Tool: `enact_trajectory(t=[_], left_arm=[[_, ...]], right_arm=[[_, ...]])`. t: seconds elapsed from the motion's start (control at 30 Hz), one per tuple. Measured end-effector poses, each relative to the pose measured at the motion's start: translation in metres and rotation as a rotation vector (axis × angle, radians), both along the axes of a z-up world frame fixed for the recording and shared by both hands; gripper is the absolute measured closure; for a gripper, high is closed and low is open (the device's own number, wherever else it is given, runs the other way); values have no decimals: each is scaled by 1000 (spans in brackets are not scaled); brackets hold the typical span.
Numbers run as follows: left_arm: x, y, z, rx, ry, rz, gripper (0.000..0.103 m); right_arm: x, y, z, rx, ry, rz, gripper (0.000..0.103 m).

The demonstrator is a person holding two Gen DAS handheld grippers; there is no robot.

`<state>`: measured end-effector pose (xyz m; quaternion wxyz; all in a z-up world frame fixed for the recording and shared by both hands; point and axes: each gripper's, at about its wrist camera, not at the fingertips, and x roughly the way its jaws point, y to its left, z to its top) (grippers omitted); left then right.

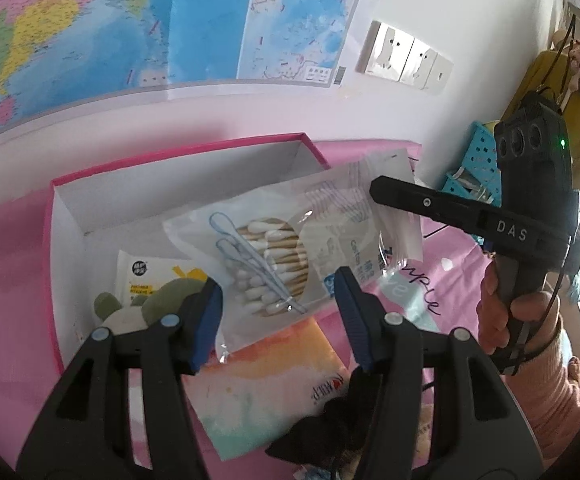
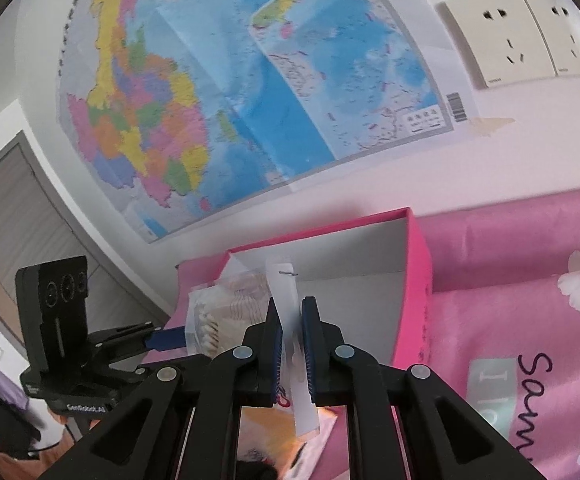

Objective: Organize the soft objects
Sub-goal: 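Carry the cotton-swab bag into the pink box and release it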

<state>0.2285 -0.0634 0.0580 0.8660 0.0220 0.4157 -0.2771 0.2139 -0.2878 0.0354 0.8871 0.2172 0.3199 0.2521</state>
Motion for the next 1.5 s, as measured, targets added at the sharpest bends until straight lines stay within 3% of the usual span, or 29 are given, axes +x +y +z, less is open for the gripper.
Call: enact_trajectory(t=[0.3, 0.37, 0.47, 0.63, 1.1, 1.5], left_arm=[[26, -13, -18, 51, 47, 48, 46], [31, -13, -23, 63, 58, 67, 46], [31, -13, -26, 69, 63, 75, 46], [21, -8, -23, 62, 31, 88, 46], [-40, 5, 12, 66, -166, 121, 31], [-98, 32, 22, 8, -190, 108, 24]], right_arm=[[28, -4, -23, -49, 78, -57, 89], [32, -4, -27, -57, 95, -77, 84], [34, -2, -26, -100, 92, -117, 68], [25, -2, -23, -125, 65, -125, 63], [-42, 9, 18, -99, -91, -37, 35], [-107, 39, 51, -68, -169, 100, 23]])
